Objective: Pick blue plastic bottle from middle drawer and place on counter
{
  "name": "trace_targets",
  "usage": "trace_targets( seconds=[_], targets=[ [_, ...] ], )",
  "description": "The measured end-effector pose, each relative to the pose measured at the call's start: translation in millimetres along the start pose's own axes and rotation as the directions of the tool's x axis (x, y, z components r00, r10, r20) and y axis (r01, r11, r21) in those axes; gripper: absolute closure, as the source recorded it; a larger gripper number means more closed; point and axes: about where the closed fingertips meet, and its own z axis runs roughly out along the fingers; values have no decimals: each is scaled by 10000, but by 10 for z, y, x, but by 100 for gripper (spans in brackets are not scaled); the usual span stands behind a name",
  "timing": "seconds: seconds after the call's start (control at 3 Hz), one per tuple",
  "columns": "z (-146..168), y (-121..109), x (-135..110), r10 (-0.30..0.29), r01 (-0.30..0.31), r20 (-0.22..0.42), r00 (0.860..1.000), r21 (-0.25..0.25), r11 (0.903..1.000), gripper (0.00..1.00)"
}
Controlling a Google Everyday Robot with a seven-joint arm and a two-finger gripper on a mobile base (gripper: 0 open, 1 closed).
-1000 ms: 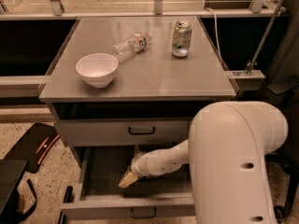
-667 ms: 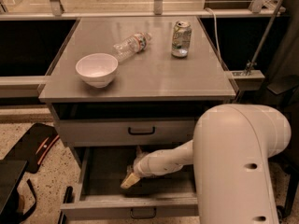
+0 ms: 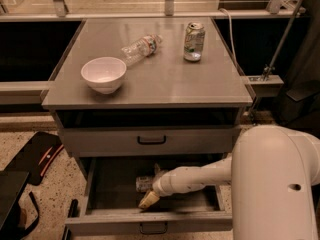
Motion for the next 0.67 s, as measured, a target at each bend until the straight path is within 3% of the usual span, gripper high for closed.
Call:
trace_targets(
  seconds=[0.67],
  targets=[
    [-5, -2, 14, 32, -32, -6, 10000, 1, 10000, 42]
  ],
)
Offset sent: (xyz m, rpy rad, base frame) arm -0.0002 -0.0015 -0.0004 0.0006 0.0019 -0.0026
